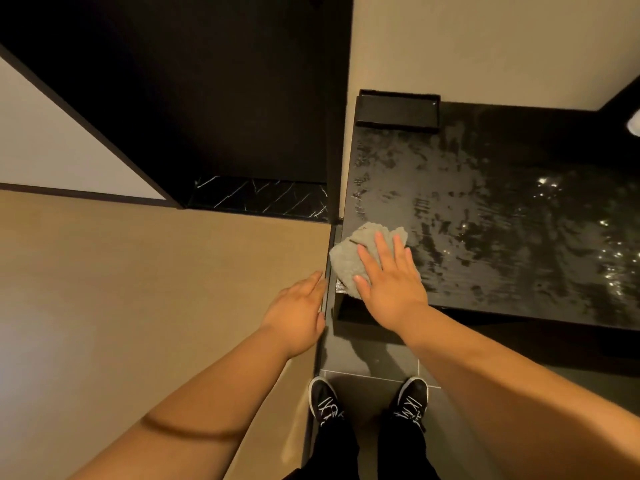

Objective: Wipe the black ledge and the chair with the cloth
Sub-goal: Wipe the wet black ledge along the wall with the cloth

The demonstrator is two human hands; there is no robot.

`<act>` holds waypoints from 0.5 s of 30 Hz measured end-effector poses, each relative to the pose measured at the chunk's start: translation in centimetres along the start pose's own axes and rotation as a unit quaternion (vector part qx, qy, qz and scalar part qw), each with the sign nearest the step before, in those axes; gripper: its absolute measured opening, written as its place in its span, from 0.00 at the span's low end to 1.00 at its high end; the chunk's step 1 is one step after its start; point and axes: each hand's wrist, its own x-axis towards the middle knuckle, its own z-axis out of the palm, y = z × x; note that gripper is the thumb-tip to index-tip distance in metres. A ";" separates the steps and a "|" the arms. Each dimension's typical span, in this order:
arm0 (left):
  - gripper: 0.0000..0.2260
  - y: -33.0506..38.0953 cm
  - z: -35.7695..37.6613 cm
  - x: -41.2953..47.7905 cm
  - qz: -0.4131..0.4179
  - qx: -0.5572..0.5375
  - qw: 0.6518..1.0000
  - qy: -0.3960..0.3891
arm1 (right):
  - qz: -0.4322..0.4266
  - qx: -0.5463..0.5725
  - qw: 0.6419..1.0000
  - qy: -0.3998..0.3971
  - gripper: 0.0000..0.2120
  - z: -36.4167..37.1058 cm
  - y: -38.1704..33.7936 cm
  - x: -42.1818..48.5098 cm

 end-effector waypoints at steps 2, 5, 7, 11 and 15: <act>0.33 0.3 -0.4 0.3 0.002 -0.006 1.000 0.007 | 0.054 -0.008 0.998 -0.007 0.31 -0.3 2.9 -0.9; 0.35 1.1 -1.0 0.9 0.026 0.004 1.000 0.007 | 0.106 -0.027 0.994 -0.007 0.33 -0.9 4.8 -0.9; 0.36 1.5 -0.8 1.0 0.028 0.012 1.000 -0.006 | 0.085 -0.017 0.996 -0.002 0.35 -0.7 3.2 -0.5; 0.36 1.5 0.2 0.9 0.016 0.010 1.000 -0.009 | -0.023 -0.013 1.000 0.010 0.33 0.4 -1.9 0.1; 0.36 1.2 0.3 1.4 0.004 -0.001 1.000 -0.005 | -0.068 -0.025 0.997 -0.007 0.34 0.3 -0.1 0.3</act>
